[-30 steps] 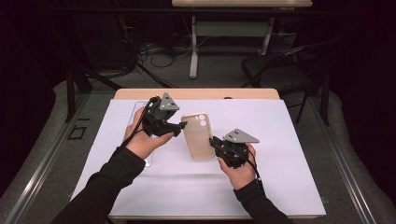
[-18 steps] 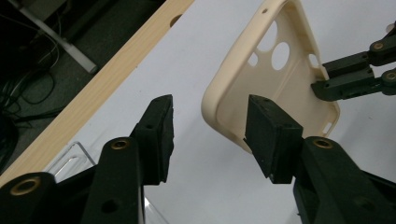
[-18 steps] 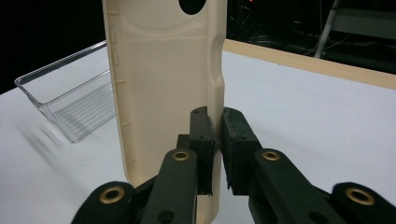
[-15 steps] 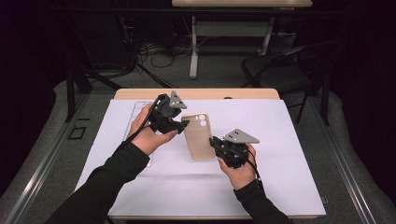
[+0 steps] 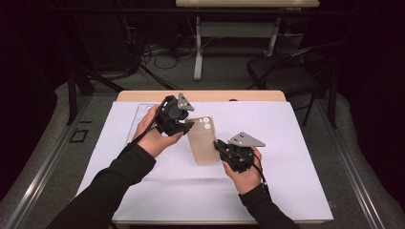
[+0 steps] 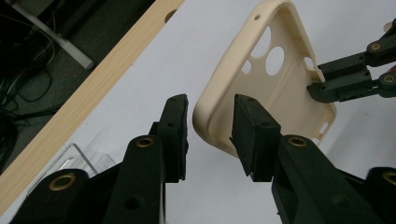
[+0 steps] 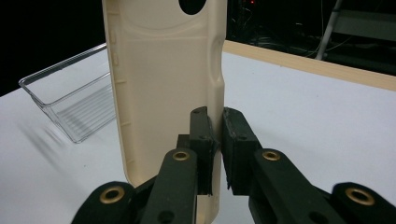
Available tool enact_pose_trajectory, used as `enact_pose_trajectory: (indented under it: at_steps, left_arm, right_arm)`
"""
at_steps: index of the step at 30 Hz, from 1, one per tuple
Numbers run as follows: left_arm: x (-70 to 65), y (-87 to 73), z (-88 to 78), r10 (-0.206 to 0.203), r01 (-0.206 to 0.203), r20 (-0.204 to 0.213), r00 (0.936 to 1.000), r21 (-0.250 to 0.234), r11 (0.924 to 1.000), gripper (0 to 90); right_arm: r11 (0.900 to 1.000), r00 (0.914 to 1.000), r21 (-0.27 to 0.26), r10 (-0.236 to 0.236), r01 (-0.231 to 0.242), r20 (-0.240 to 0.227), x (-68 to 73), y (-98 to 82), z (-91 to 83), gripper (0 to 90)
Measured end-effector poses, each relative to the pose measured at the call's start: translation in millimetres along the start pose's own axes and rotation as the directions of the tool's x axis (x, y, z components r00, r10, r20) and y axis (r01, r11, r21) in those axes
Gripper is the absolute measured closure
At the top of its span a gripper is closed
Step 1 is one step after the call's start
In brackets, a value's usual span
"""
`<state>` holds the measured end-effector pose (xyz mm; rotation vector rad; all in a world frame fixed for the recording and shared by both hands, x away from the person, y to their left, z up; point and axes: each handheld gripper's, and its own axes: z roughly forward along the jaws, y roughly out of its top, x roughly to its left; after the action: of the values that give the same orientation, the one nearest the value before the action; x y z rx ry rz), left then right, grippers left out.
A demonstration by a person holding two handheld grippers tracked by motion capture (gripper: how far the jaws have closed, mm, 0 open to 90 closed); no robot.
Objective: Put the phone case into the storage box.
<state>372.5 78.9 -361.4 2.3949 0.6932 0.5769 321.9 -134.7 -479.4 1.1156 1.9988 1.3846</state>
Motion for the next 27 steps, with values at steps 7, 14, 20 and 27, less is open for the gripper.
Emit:
enact_pose_trajectory:
  at_steps: [7, 14, 20, 27]
  left_arm:
    - [1.1, 0.1, 1.2, 0.008, -0.008, 0.0, 1.0, 0.019, 0.9998, 69.4]
    - [1.7, 0.5, 1.6, 0.0, 0.0, 0.007, 1.0, 0.028, 0.9996, 74.1]
    - [2.9, 0.7, 1.0, 0.002, -0.002, 0.004, 1.0, 0.035, 0.9994, 75.4]
    - [4.1, 0.3, 1.3, -0.013, 0.013, 0.01, 0.9999, 0.041, 0.9991, 77.6]
  right_arm:
    - [1.0, 1.0, 0.0, -0.001, 0.001, -0.006, 1.2, 0.0, -0.2, 83.7]
    - [1.0, 0.9999, -0.006, 0.003, -0.003, -0.01, 1.8, 0.3, -0.6, 83.6]
    - [1.0, 0.9999, 0.0, -0.001, 0.001, -0.014, 2.4, -0.1, -0.4, 83.6]
    - [1.0, 0.9999, 0.002, -0.001, 0.001, -0.013, 2.3, -0.4, 0.2, 83.6]
